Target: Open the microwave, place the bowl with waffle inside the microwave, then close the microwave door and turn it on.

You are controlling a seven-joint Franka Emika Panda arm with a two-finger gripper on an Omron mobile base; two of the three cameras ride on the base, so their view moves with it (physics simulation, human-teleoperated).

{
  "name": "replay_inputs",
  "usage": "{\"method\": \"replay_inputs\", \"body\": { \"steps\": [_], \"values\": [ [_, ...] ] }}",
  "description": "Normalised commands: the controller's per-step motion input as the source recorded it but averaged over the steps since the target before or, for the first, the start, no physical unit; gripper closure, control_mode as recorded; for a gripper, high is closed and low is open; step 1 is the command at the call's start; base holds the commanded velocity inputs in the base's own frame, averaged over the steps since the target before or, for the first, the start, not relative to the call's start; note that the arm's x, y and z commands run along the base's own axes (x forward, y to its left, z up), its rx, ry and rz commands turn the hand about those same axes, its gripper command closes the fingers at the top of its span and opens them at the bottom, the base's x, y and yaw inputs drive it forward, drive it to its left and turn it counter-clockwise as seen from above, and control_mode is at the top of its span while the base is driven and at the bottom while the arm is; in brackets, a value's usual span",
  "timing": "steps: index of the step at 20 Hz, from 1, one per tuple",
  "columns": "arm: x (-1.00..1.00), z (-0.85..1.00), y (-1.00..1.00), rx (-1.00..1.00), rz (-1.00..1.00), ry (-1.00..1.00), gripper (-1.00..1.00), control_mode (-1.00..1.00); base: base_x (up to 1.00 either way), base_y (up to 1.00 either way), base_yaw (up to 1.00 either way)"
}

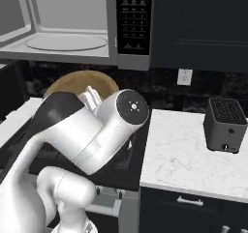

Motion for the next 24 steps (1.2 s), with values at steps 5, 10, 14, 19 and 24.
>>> {"method": "replay_inputs", "body": {
  "steps": [5,10,14,19,24],
  "values": [
    [0.0,0.79,1.0,0.05,0.1,0.0,1.0,-1.0,0.0,0.0,0.0],
    [0.12,0.68,1.0,0.1,0.0,-0.01,1.0,-1.0,0.0,0.0,0.0],
    [0.62,0.06,0.97,0.12,-0.18,0.03,1.0,-1.0,0.0,0.0,0.0],
    [0.79,0.03,0.69,0.1,-0.19,0.0,1.0,-1.0,0.0,0.0,0.0],
    [0.71,0.41,0.5,0.03,-0.09,0.0,1.0,-1.0,0.0,0.0,0.0]
  ]
}}
